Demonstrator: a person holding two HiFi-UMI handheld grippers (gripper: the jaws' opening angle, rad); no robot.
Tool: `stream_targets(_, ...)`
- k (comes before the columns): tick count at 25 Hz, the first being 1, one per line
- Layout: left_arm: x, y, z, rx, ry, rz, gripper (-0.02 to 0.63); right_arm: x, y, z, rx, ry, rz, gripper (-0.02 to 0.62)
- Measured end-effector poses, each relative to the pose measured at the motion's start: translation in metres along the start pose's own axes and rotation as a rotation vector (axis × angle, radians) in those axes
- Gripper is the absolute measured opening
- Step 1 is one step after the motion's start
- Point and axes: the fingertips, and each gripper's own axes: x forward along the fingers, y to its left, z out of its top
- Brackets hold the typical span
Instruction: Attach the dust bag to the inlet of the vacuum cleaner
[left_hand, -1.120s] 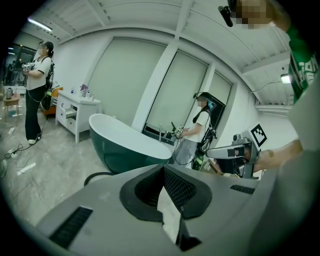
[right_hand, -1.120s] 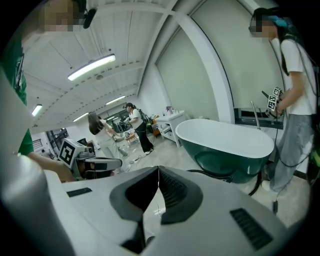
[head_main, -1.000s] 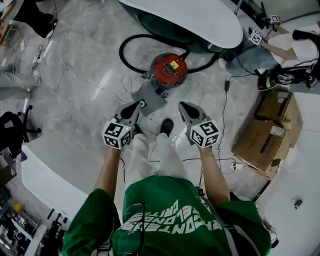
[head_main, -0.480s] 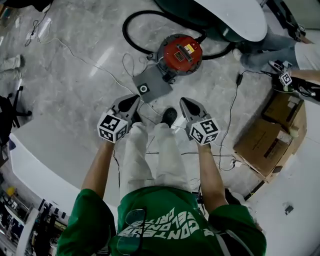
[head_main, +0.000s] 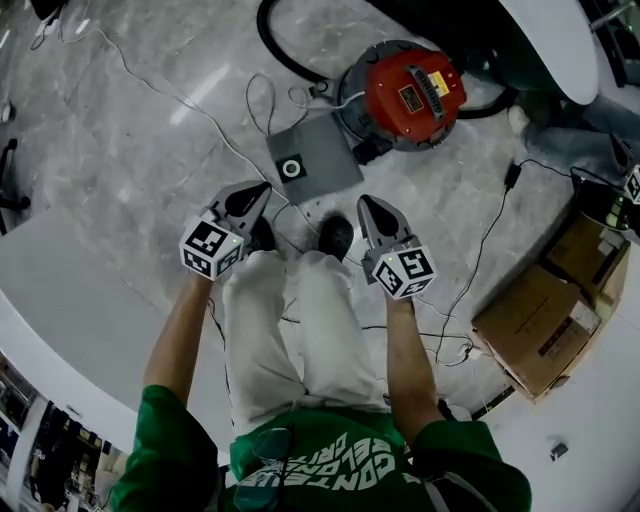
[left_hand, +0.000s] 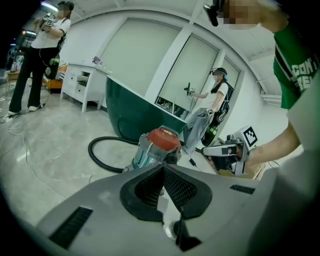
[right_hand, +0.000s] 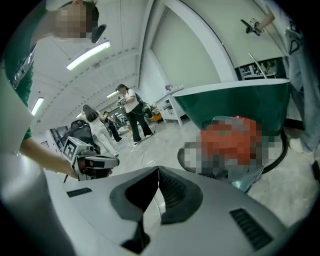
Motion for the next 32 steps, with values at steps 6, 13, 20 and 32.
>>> stream_targets(6, 0.057, 0.067, -0.11, 0.015, 0.002, -0.001, 0.005, 0.07, -0.062, -0.105, -0.015, 0.009, 0.016, 0.009)
stream_targets(13, 0.121, 0.126, -0.217, 0.032, -0.013, -0.032, 0.005, 0.165, -0.11, -0.211, -0.047, 0.003, 0.073, 0.009)
stream_targets(20, 0.158, 0.157, -0.285, 0.056, -0.038, -0.039, 0.005, 0.217, -0.104, -0.271, -0.062, -0.004, 0.195, 0.009)
stream_targets(32, 0.178, 0.161, -0.343, 0.056, 0.0, -0.073, 0.005, 0.252, -0.072, -0.327, -0.226, 0.081, 0.238, 0.011)
